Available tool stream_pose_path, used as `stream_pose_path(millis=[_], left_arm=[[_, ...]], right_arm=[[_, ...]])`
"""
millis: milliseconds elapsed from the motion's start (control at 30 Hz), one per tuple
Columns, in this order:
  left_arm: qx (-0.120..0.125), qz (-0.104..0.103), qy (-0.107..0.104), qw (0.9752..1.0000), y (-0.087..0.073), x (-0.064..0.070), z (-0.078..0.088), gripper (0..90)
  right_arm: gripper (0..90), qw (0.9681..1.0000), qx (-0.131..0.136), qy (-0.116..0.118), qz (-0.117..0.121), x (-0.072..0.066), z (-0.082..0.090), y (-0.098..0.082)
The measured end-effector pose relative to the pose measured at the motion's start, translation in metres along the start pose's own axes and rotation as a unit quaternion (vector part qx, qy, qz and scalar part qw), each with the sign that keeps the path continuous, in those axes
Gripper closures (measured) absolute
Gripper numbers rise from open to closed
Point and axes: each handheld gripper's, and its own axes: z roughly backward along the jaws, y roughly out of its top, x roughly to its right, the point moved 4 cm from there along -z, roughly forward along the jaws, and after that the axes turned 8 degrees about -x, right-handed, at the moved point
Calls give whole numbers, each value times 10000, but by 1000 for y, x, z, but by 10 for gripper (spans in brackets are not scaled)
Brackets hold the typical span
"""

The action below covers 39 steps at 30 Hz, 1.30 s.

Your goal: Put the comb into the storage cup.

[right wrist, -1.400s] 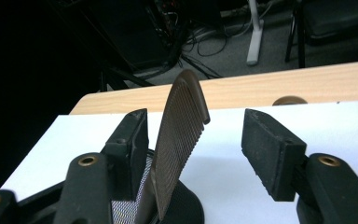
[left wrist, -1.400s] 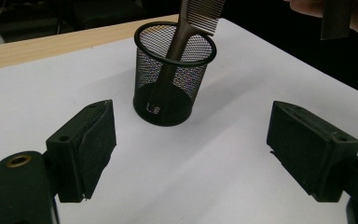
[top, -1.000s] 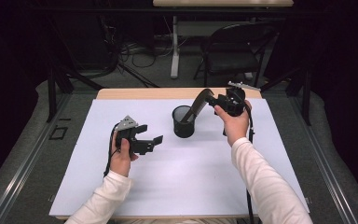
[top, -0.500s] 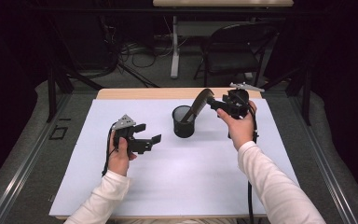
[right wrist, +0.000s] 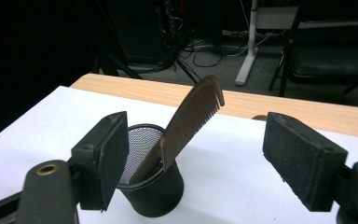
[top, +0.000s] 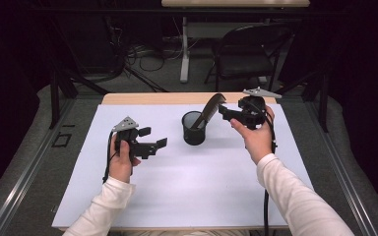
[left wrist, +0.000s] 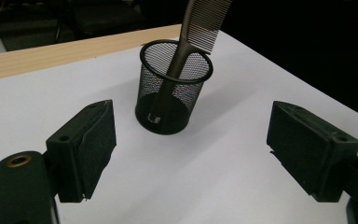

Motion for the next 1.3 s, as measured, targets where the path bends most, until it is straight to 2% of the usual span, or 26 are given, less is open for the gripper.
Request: stream_pose_path(millis=[133, 433, 633, 833, 1100, 1300], left_arm=[[-59, -73, 46, 9999, 3, -1, 5, 161], [-142, -135, -15, 9998, 6, -1, 20, 161], [-237, -189, -26, 9995, 6, -2, 29, 161], [-337, -251, -25, 9991, 4, -4, 38, 161], [-325, -243, 50, 9992, -2, -8, 51, 161], [-310, -235, 101, 9992, -8, -12, 58, 160]], right_arm=[[191, 9999, -37, 17, 137, -3, 7, -1], [93, 9987, -111, 20, 497, -7, 24, -6], [8, 9979, -200, 217, 569, -10, 34, -12], [0, 9975, -209, 393, 545, -11, 44, -20], [0, 9953, -143, 476, 833, -9, 60, -32], [0, 9935, -184, 463, 1024, -10, 69, -49]])
